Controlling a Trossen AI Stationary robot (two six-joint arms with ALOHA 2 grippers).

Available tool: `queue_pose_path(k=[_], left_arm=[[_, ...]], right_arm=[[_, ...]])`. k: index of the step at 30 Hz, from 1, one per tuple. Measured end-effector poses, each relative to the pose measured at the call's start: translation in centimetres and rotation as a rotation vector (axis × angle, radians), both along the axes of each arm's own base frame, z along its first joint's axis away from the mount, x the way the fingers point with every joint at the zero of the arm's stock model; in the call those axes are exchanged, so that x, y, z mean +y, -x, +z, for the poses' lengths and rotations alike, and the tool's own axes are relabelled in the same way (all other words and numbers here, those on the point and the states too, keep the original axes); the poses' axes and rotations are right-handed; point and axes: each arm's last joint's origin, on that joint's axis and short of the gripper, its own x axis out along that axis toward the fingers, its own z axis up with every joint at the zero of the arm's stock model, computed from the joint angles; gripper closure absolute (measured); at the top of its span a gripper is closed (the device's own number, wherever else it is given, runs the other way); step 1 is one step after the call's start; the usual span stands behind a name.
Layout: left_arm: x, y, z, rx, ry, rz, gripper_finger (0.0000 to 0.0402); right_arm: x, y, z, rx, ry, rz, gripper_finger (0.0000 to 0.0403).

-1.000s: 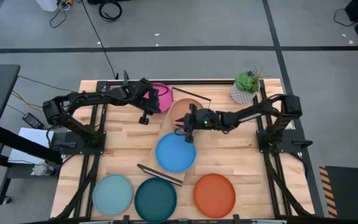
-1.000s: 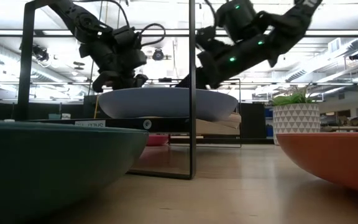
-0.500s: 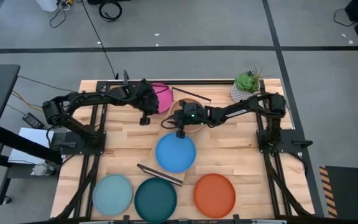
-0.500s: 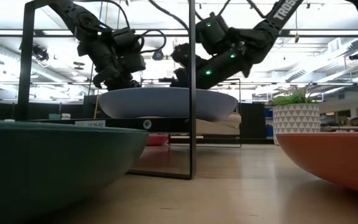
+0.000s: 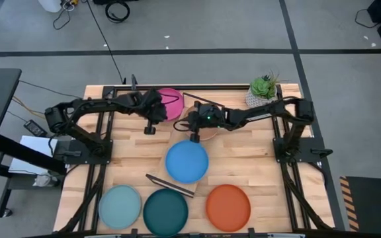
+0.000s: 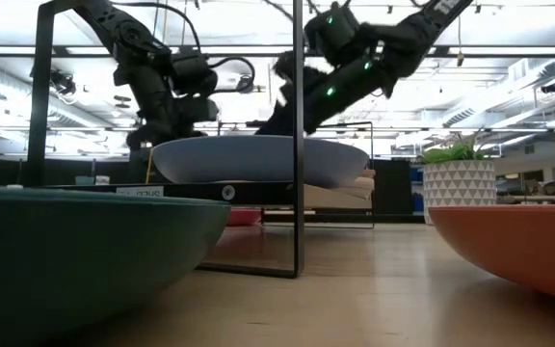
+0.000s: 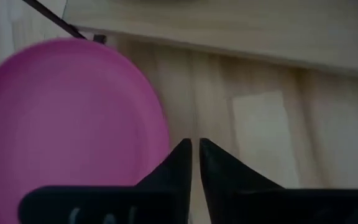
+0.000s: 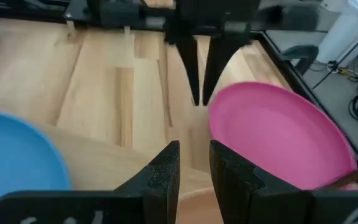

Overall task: Place and stack plates onto a shelf
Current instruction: Stack the pink plate on top of the blue plate on the shelf

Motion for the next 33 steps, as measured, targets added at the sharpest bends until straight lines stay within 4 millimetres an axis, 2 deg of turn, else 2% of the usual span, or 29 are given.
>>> queue_pose_path(k=[9,14,21,25,33], left_arm=[[-0.1,0.7,-1.9,0.023,-0.128,-0.062,0.0281],[0.2,1.3,-2.9,0.017,-0.19,-0.047,0.0269],[0.8,2.9,-4.5,0.068,-0.239,-0.015,0.0269],[1.2,3.5,-4.9,0.087,-0.277,0.021,0.0275],[1.7,4.1,-5.3,0.11,-0.339,-0.042,0.0312]], right_arm=[[3.4,3.7,4.1,0.158,0.028,-0.019,0.031],[5.8,5.3,5.7,0.17,-0.004,0.002,0.031],[8.8,6.5,4.6,0.18,0.019,0.019,0.031],[9.8,6.7,4.0,0.183,0.013,0.02,0.031],[11.2,6.6,4.2,0.155,0.006,0.059,0.031]])
